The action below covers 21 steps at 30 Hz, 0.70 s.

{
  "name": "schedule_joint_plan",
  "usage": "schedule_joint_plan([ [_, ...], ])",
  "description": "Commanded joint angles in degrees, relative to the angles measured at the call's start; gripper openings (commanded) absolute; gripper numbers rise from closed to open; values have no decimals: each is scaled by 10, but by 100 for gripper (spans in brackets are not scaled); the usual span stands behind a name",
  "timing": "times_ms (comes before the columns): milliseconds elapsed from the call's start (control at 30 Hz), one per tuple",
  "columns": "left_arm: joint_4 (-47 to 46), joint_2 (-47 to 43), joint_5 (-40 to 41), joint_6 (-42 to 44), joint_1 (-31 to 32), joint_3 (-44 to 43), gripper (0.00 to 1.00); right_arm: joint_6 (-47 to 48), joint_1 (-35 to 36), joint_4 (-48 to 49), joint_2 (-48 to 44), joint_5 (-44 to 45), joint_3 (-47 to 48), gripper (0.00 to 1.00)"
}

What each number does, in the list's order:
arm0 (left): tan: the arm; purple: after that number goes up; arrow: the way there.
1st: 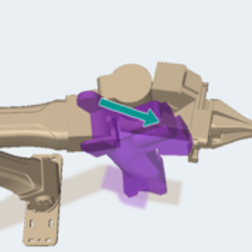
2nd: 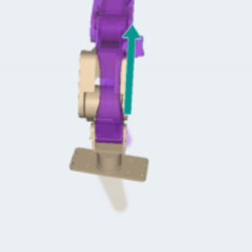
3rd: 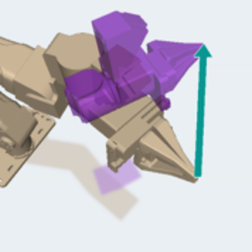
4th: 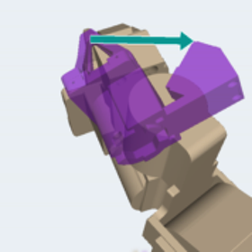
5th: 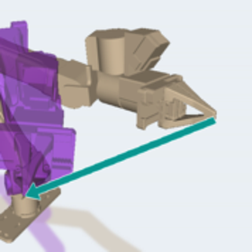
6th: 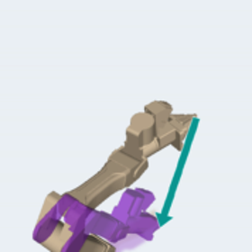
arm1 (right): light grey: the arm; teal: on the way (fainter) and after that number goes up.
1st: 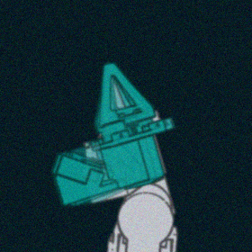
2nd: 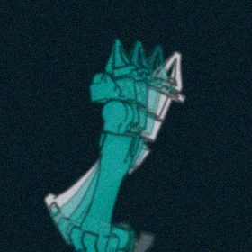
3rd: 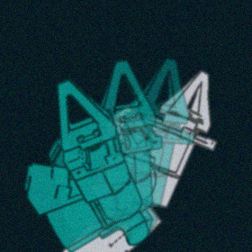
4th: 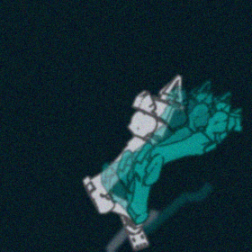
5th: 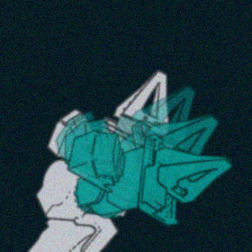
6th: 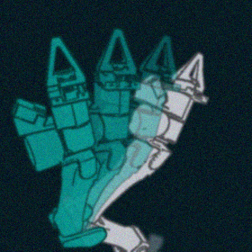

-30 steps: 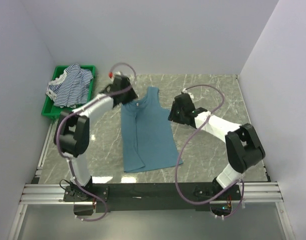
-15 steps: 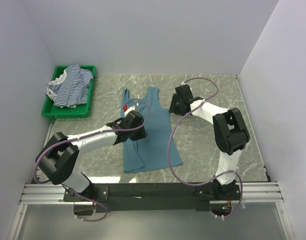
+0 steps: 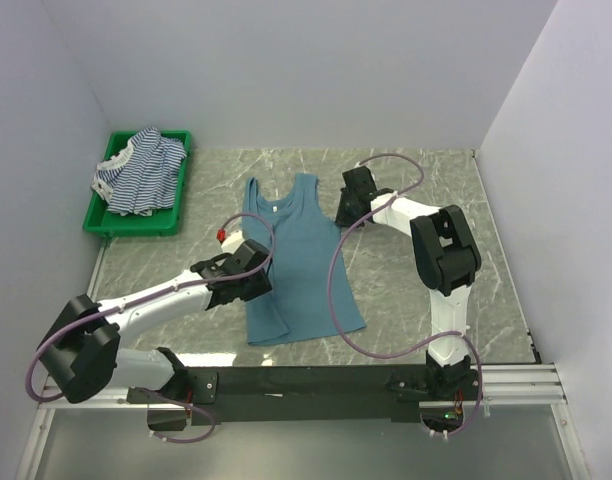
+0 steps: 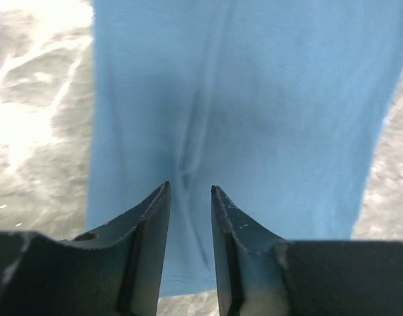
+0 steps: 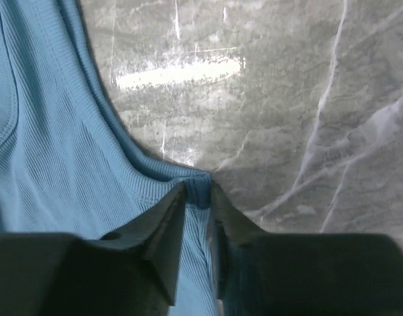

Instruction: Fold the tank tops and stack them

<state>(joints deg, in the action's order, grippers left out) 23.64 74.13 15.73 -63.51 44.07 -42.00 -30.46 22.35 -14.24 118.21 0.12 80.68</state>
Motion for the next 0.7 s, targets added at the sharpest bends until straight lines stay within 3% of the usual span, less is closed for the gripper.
schedule_joint_plan([
  [0, 42, -8, 36, -40, 2, 17, 38, 0, 3, -11, 4, 8, 7, 27],
  [67, 54, -1, 44, -40, -1, 13, 39, -2, 2, -10, -1, 13, -2, 17],
  [233, 83, 40, 62, -30, -16, -1, 39, -14, -4, 3, -24, 22, -32, 6],
  [400, 72, 83, 61, 13, -46, -16, 36, -26, -16, 22, -47, 23, -77, 2],
  [667, 114, 183, 111, 90, -74, -120, 34, -45, -41, 58, -103, 13, -160, 0],
])
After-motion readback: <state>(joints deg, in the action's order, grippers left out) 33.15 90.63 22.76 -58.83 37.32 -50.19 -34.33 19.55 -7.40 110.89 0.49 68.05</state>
